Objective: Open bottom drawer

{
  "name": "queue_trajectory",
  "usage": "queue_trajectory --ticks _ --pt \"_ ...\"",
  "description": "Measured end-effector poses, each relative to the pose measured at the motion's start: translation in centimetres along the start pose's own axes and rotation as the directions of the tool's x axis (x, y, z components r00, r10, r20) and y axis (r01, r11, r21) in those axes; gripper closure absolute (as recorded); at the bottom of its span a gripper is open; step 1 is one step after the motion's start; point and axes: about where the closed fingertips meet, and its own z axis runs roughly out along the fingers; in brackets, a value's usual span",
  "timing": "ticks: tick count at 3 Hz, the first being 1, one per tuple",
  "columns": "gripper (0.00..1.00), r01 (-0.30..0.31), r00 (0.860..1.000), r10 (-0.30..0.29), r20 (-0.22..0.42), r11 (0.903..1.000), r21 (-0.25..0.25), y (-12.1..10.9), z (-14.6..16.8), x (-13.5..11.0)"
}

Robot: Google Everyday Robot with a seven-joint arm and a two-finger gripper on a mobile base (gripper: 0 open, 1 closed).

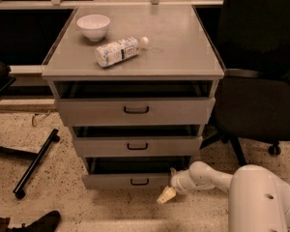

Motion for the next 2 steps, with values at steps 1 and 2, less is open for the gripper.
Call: queue_trajectory --ticks 1,2 --pt "0.0 -0.013 1.0 0.012 -0.006 0.9996 -0.025 0.7 0.3 0.4" --pt "0.0 -0.058 0.998 0.057 -0.007 0.9975 -0.041 2.0 -0.2 1.4"
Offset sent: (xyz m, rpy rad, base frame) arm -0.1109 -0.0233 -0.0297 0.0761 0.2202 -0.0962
